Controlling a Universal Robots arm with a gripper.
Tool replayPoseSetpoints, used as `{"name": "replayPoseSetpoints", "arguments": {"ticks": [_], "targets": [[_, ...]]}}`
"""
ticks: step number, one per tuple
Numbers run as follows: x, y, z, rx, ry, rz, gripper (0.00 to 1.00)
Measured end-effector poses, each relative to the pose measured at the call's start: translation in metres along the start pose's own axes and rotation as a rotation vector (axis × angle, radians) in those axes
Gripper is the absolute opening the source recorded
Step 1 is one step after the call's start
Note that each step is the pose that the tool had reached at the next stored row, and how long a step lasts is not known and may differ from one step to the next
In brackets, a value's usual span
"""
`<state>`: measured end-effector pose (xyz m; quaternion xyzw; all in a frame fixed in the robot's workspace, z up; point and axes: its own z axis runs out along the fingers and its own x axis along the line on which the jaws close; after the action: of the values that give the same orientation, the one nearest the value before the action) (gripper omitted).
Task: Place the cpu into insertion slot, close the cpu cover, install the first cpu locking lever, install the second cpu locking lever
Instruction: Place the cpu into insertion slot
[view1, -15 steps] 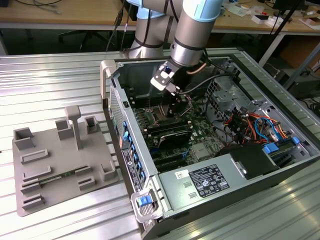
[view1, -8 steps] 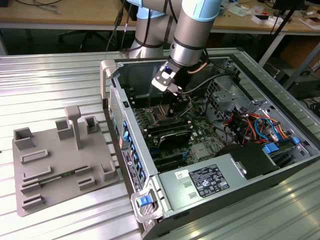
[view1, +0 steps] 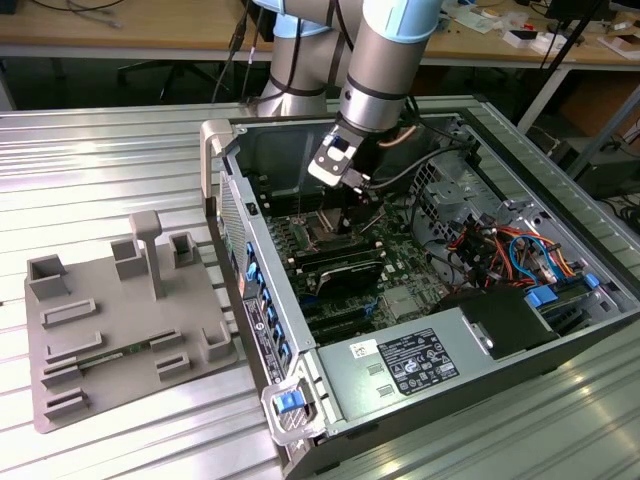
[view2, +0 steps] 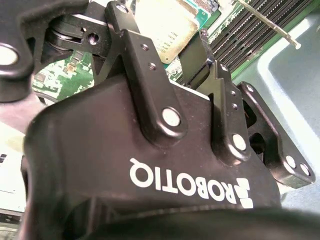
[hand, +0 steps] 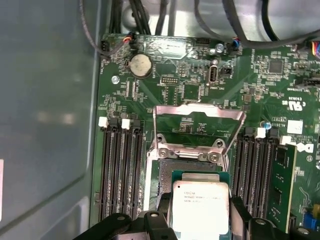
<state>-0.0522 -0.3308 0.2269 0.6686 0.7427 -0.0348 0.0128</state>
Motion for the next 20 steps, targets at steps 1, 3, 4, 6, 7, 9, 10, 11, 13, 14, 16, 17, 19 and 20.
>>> {"name": "replayPoseSetpoints", "arguments": {"ticks": [1,3,4,6,7,9,10,11,13,14,16,17,19,20], "targets": [[0.0,0.0,0.0001,-0.0007,-0.0004,-0.011,0.55],[0.0001,0.0001,0.0006,-0.0013,-0.0004,-0.019,0.55],[0.0002,0.0001,0.0014,-0.0014,-0.0001,-0.018,0.55],[0.0003,0.0001,0.0032,-0.0009,0.0002,-0.012,0.55],[0.0004,0.0002,0.0041,-0.0007,0.0002,-0.01,0.55],[0.0013,0.0003,0.0057,-0.0002,0.0007,-0.001,0.55],[0.0016,0.0004,0.0063,0.0,0.0008,0.003,0.55],[0.0018,0.0004,0.0069,0.0004,0.0009,0.007,0.55],[0.0023,0.0005,0.0084,0.0017,0.0016,0.027,0.55],[0.0029,0.0006,0.0096,0.0028,0.0022,0.045,0.55],[0.0032,0.0006,0.0112,0.0034,0.0025,0.053,0.55],[0.0033,0.0007,0.0122,0.0034,0.0025,0.053,0.55],[0.0037,0.0007,0.0139,0.0034,0.0026,0.053,0.55],[0.0039,0.0007,0.0151,0.0034,0.0025,0.053,0.55]]}}
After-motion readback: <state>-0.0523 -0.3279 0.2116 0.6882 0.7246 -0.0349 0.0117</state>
